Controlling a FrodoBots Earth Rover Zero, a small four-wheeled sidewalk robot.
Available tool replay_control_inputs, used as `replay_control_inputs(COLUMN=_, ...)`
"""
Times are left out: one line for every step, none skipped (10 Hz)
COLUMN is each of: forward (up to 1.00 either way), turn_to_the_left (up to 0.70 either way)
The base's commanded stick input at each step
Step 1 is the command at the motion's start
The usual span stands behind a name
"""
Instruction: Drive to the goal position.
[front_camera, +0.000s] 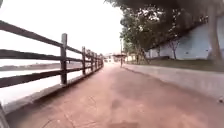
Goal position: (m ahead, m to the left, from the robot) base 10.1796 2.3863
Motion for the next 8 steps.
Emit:
replay_control_inputs(forward=0.85, turn_to_the_left=0.00)
replay_control_inputs(forward=0.85, turn_to_the_left=0.00)
replay_control_inputs(forward=0.87, turn_to_the_left=0.00)
replay_control_inputs(forward=0.95, turn_to_the_left=0.00)
replay_control_inputs(forward=1.00, turn_to_the_left=0.00)
replay_control_inputs(forward=1.00, turn_to_the_left=0.00)
replay_control_inputs(forward=1.00, turn_to_the_left=0.00)
replay_control_inputs(forward=1.00, turn_to_the_left=0.00)
